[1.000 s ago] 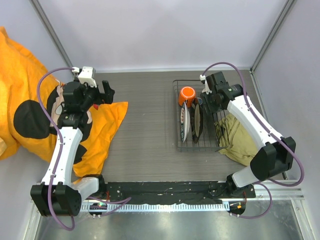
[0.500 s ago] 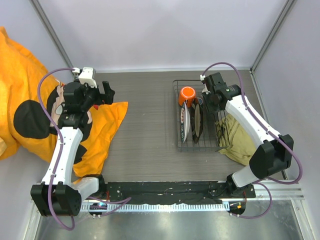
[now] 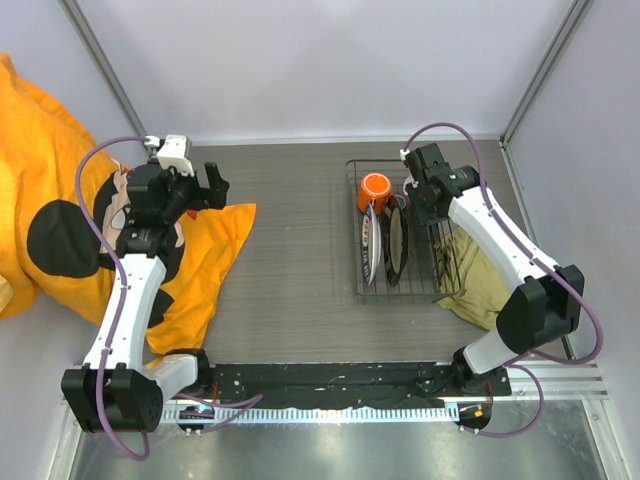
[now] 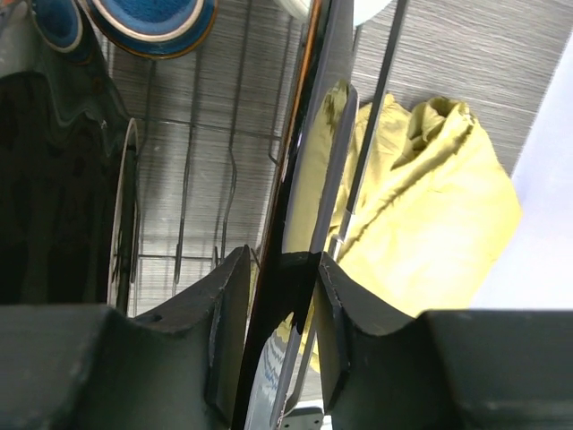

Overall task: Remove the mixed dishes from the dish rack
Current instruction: Pick up the plate from the dish rack.

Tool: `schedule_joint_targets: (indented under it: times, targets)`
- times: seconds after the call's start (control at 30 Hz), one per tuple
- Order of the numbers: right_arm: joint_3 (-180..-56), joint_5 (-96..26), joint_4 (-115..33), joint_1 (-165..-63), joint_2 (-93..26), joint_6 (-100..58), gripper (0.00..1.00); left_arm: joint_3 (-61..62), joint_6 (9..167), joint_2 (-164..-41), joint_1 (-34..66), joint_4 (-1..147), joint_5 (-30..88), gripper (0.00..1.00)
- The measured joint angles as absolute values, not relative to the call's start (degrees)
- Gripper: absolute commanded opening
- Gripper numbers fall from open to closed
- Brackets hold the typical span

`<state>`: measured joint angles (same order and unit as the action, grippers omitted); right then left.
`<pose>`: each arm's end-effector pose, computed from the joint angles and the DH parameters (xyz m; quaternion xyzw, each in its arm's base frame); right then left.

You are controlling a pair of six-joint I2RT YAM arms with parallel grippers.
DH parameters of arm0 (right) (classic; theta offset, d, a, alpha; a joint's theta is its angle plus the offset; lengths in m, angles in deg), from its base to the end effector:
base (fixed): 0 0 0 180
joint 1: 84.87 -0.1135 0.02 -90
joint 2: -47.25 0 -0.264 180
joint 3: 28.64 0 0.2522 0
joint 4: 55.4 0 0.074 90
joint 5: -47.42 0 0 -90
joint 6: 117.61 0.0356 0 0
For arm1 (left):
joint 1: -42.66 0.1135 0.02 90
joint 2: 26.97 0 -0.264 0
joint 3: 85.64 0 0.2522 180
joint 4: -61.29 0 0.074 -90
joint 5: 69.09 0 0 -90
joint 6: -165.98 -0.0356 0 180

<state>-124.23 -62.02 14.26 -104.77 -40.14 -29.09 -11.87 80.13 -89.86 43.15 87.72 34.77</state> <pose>0.2946 0.0940 0.3187 -0.1363 0.9464 -0.1226 0.2660 0.2520 -0.0064 0.3670 0.0409 0.7928 -0.1152 0.5972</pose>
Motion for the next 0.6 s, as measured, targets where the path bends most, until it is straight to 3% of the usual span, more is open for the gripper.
schedule_joint_targets:
  times: [0.6]
  targets:
    - [-130.7,-70.9,16.2,-107.3,-42.3,-34.3,0.01,-12.8,80.0,-89.9,43.2,87.1,33.9,1.00]
